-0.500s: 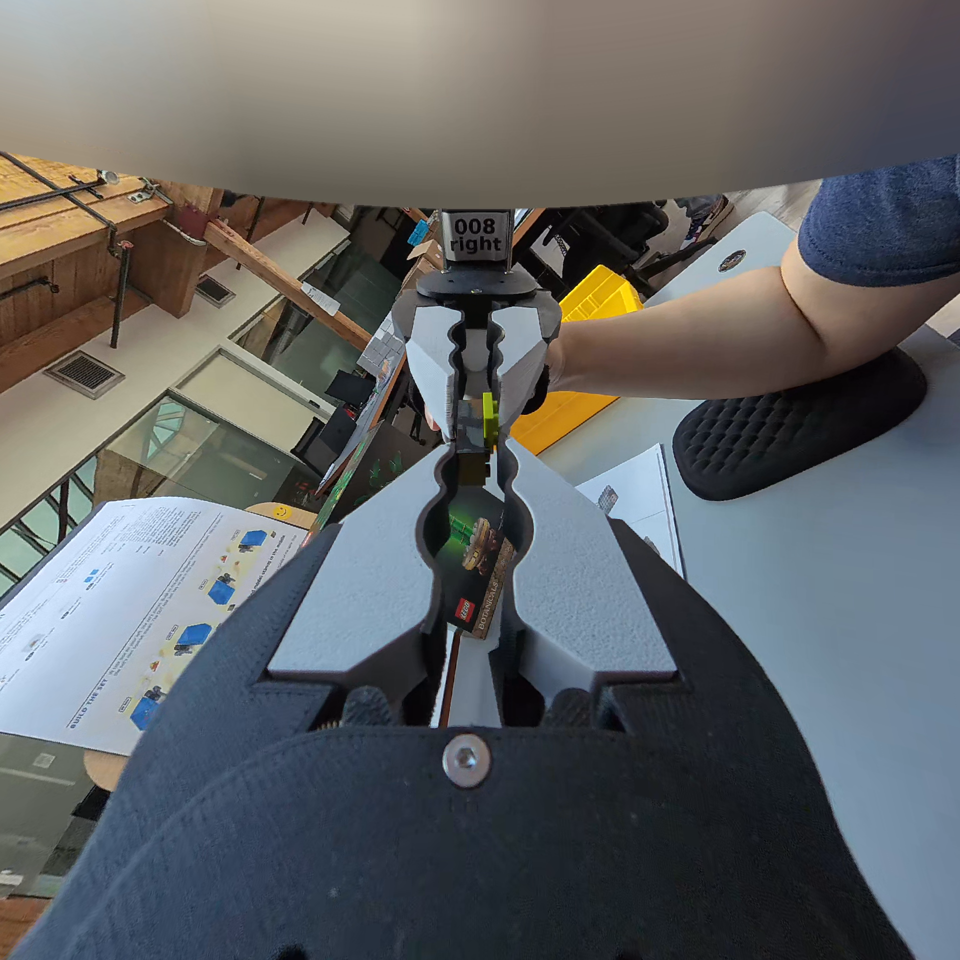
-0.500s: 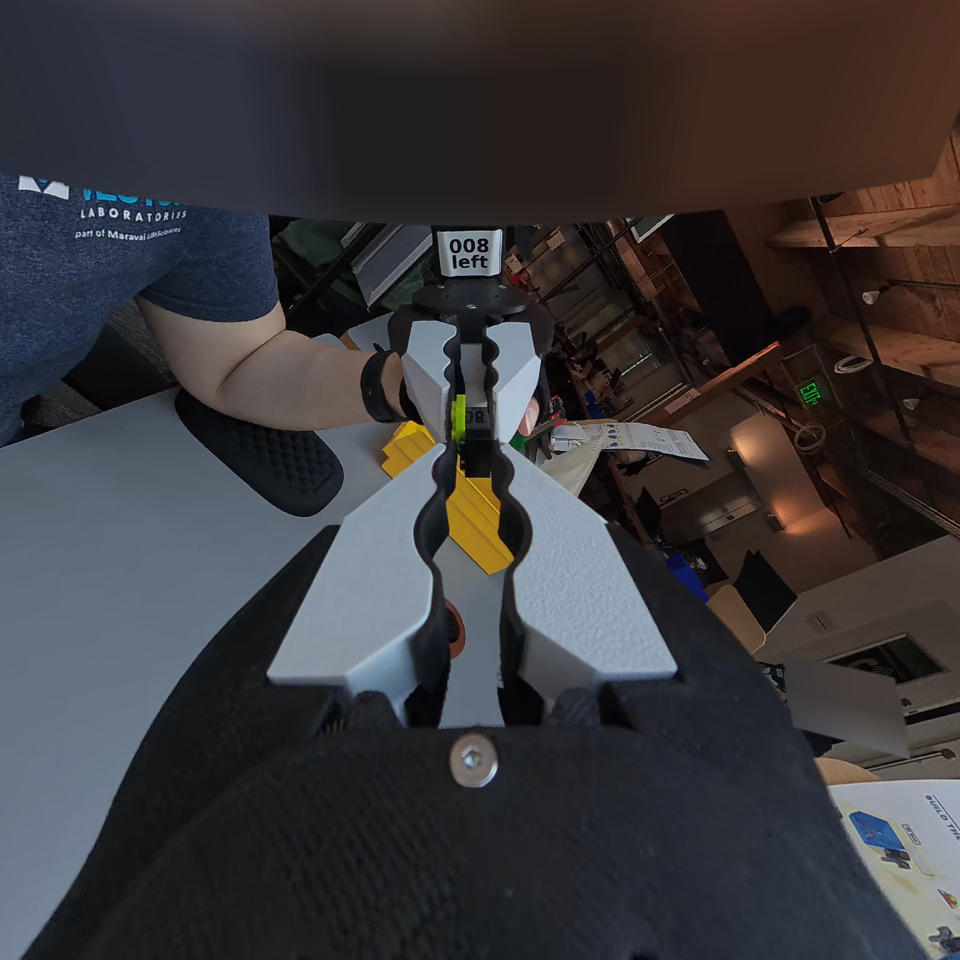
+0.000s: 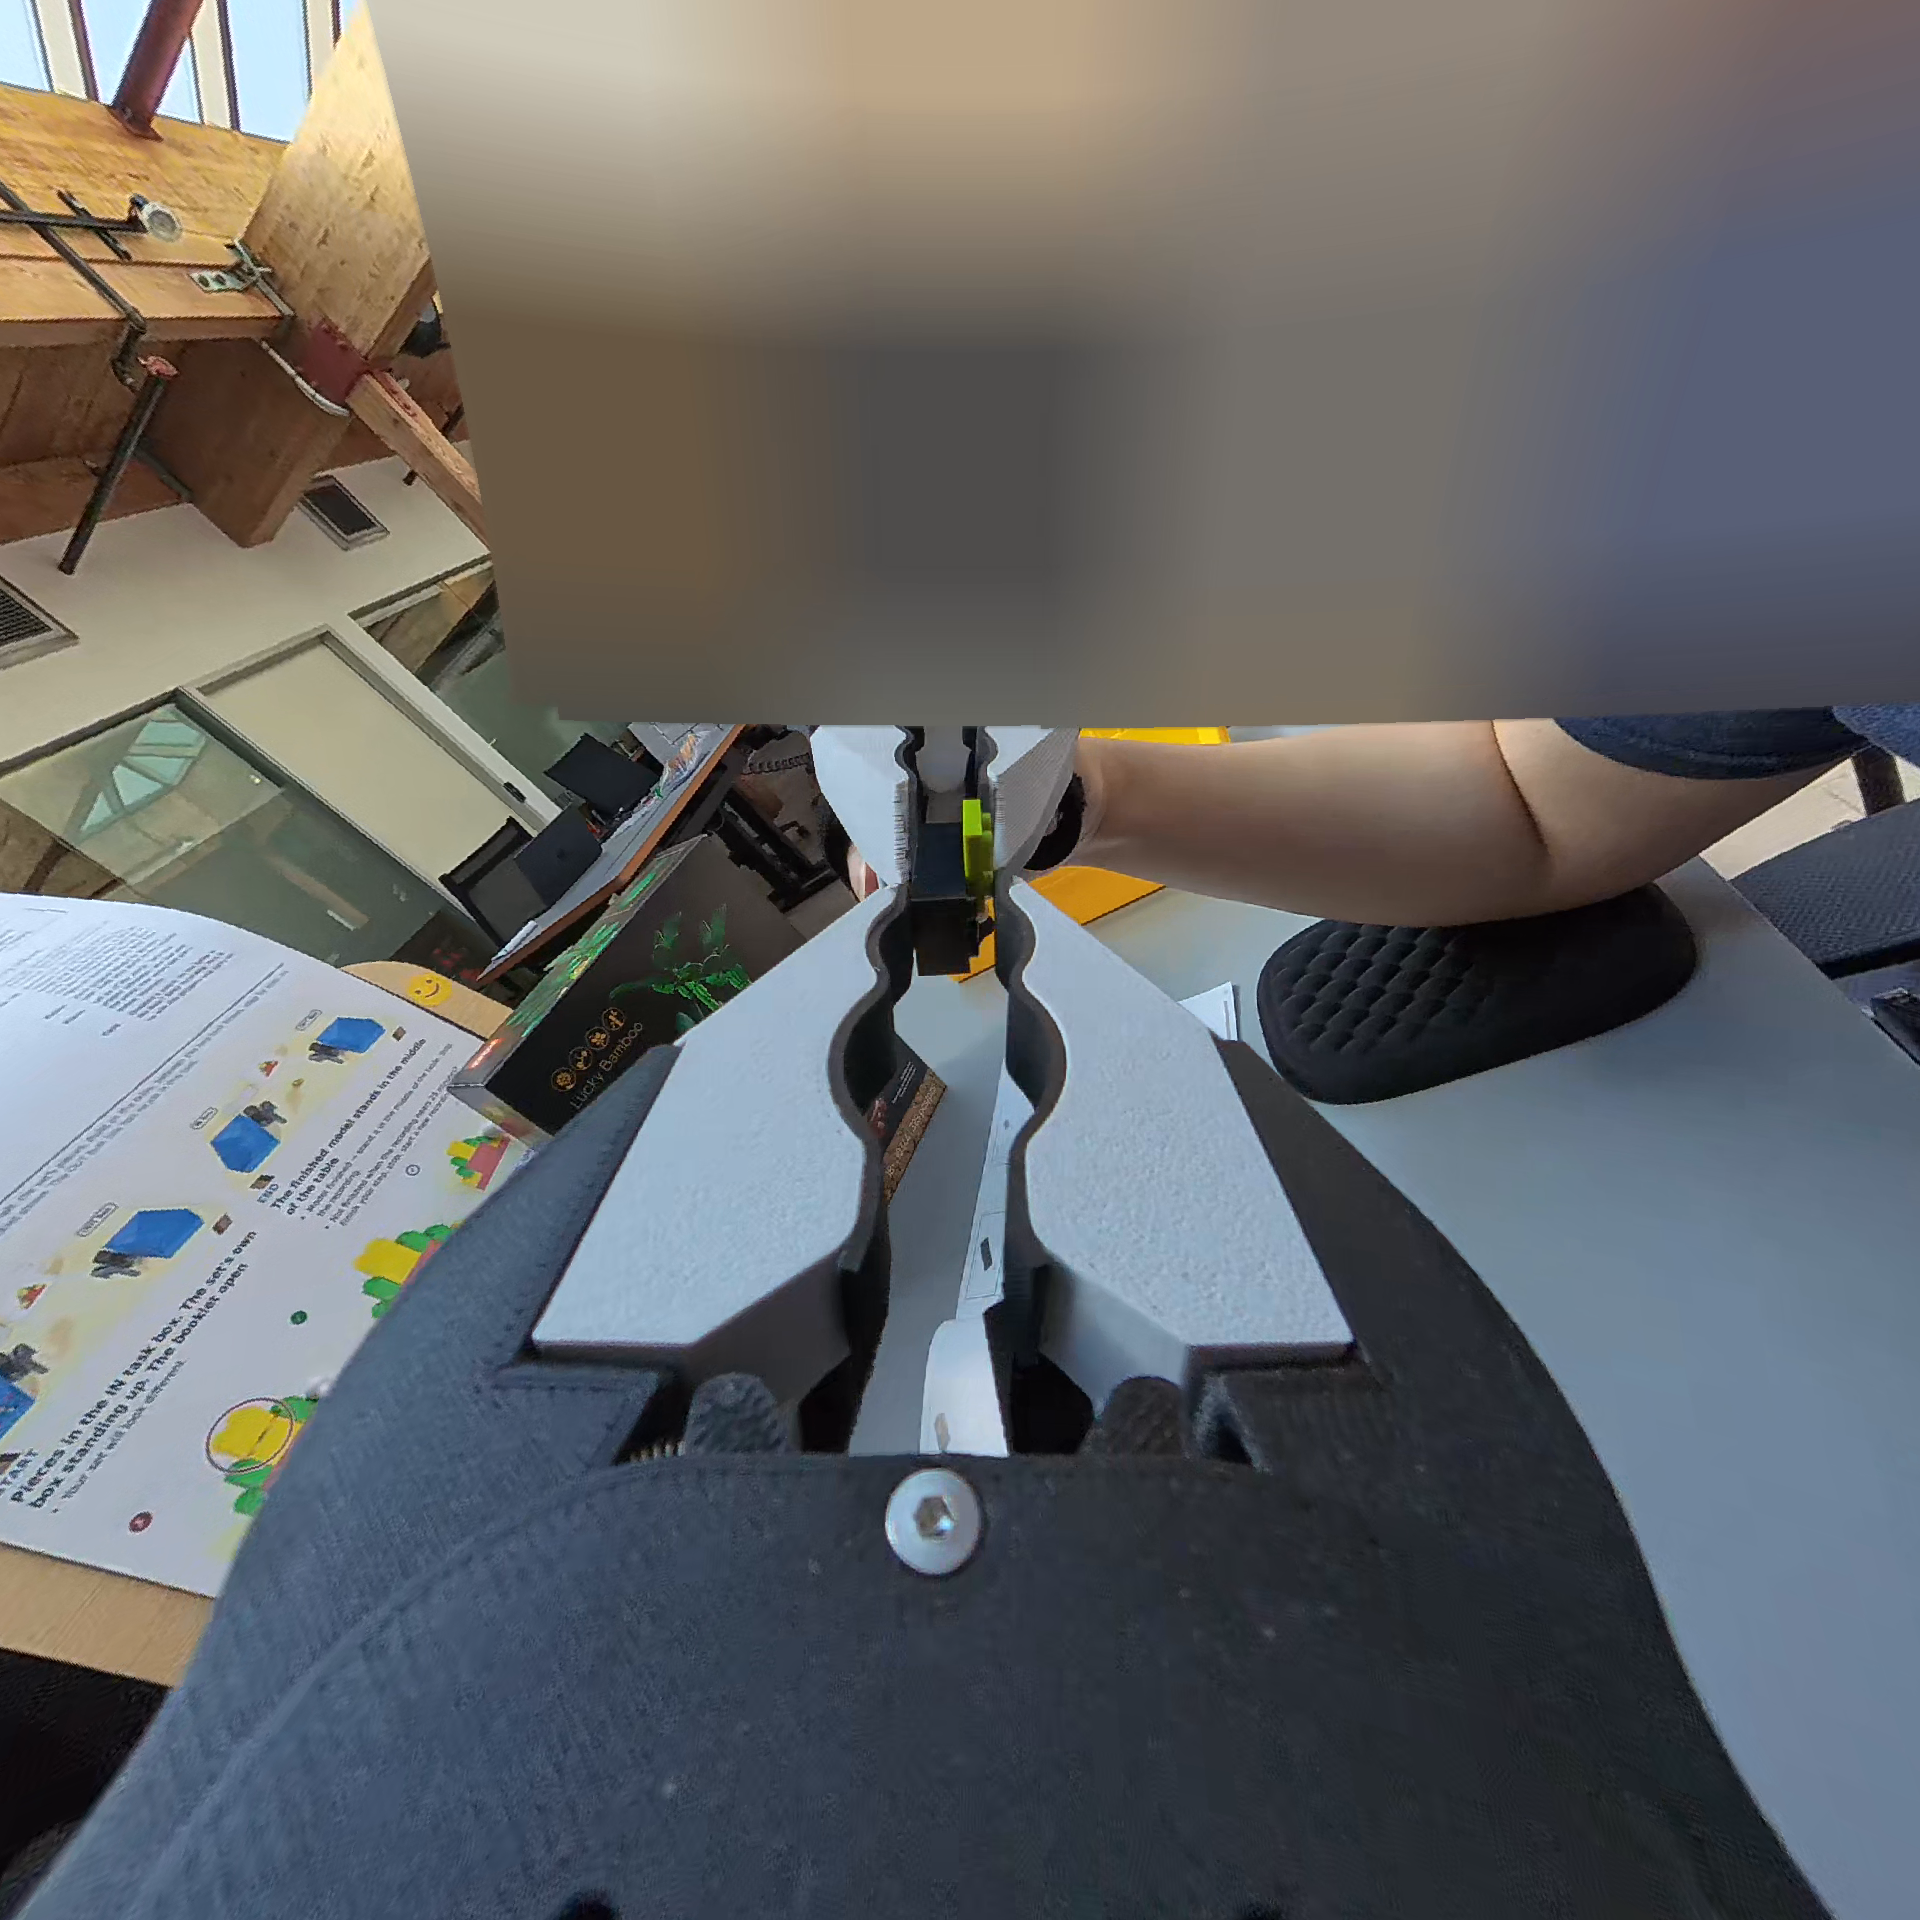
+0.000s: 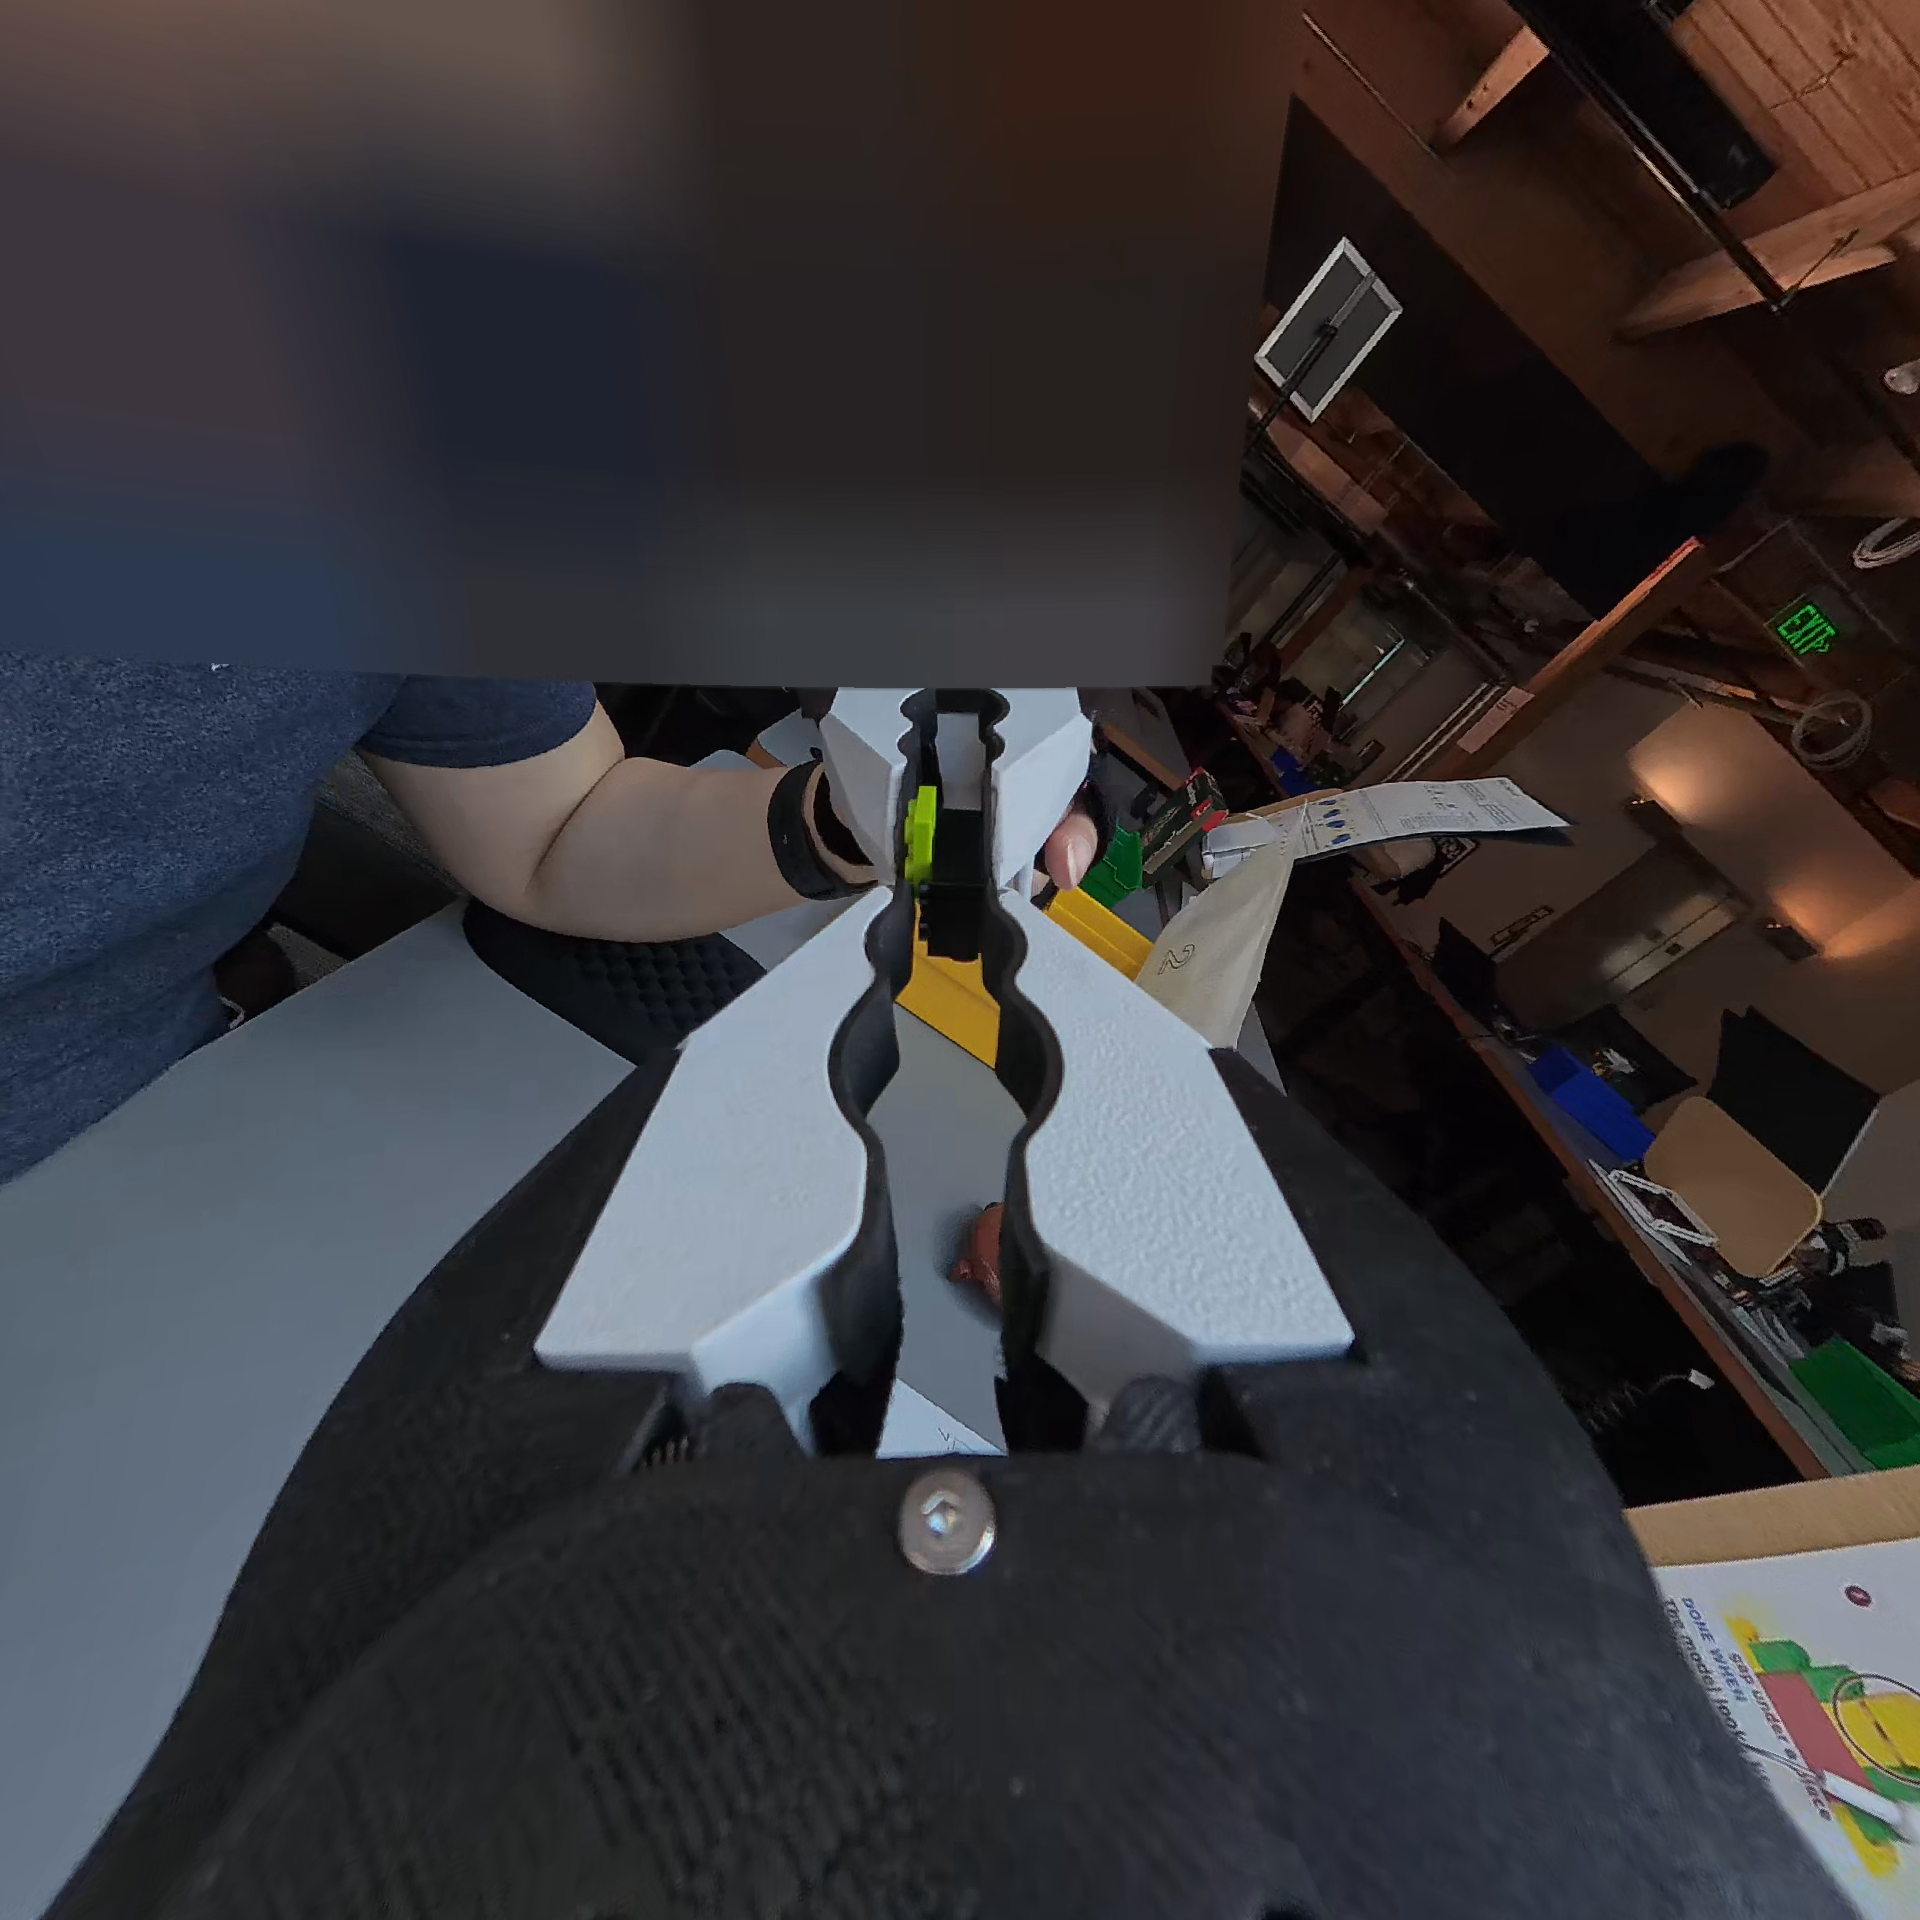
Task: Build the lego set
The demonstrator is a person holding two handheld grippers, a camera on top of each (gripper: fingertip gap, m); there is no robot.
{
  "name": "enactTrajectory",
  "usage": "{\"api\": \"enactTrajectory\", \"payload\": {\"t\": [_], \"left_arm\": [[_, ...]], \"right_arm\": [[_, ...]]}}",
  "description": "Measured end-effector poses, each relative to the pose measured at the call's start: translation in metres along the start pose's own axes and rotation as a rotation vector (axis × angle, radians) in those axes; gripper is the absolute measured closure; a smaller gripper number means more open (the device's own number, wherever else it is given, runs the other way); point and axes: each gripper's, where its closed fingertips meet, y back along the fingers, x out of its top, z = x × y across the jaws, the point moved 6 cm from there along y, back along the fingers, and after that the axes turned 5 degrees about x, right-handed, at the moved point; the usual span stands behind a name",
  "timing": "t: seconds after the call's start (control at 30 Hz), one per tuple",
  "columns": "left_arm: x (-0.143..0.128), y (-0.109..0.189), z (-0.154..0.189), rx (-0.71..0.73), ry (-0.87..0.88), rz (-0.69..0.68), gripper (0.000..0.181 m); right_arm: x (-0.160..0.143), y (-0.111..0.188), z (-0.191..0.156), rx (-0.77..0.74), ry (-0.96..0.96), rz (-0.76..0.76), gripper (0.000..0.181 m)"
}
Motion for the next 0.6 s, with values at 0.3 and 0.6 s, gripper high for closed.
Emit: {"api": "enactTrajectory", "payload": {"t": [0.3, 0.6], "left_arm": [[-0.0031, -0.0017, -0.0039, 0.002, 0.014, 0.002, 0.169], [-0.0075, -0.0039, -0.0054, 0.019, 0.022, -0.009, 0.169]], "right_arm": [[-0.0044, 0.0022, 0.0039, 0.005, -0.043, 0.039, 0.17], [-0.0078, 0.0046, 0.0055, -0.006, -0.042, 0.026, 0.169]]}}
